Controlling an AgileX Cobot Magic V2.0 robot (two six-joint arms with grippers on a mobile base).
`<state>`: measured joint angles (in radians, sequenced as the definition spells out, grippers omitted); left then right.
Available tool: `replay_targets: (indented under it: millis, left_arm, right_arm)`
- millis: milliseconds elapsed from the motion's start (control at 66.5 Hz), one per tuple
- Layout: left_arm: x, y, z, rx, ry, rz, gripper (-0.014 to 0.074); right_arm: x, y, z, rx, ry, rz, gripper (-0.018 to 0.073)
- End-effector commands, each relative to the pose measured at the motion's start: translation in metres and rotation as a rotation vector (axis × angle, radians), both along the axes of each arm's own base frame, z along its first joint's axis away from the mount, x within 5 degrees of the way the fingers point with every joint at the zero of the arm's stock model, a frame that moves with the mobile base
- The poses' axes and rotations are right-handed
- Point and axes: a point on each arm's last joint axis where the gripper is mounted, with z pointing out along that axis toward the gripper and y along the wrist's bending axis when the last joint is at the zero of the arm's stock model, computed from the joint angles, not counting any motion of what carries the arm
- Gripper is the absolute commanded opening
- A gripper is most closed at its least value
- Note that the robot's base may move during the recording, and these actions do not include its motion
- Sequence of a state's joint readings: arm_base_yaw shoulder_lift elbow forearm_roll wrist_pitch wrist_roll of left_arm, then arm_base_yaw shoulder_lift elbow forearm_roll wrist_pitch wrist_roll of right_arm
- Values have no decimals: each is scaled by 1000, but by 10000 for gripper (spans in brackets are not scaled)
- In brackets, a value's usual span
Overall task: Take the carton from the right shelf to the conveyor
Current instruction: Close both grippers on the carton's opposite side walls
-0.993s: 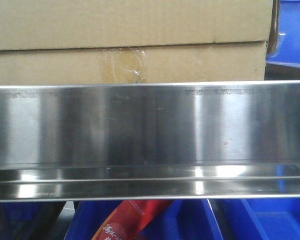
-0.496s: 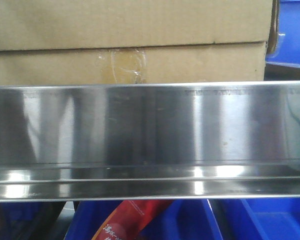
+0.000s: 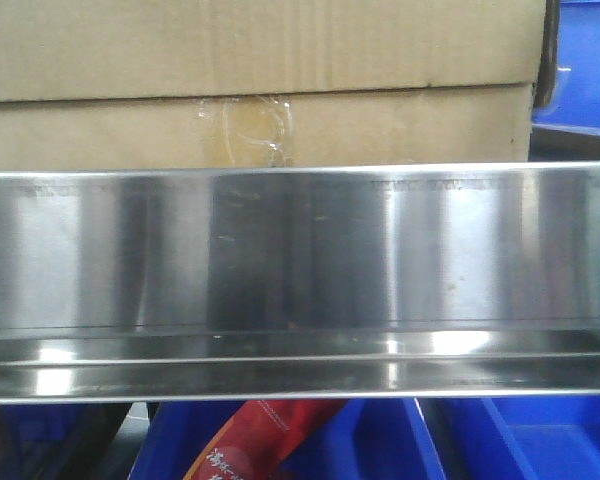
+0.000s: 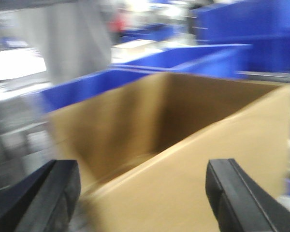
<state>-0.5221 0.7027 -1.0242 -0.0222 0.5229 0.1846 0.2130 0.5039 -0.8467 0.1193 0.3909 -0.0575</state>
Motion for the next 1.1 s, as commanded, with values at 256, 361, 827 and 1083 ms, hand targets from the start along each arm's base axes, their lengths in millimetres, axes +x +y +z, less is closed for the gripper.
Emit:
replay_targets:
  millis: [256,361,827,1083]
  left_arm:
    - [90,-44,52,-58,280,92,445]
    - [118,-39,61,-73,397,236,445]
    - [200,-23,23,17,675,569,445]
    - [227,-12,-1,29,743,629,445]
  right_arm:
    - [73,54,64,-114,274,239,559]
    - [101,67,80,-138,380,246,559]
    - [216,109,69,-195,715,134,559]
    - [250,123,34,-221,816,122,559]
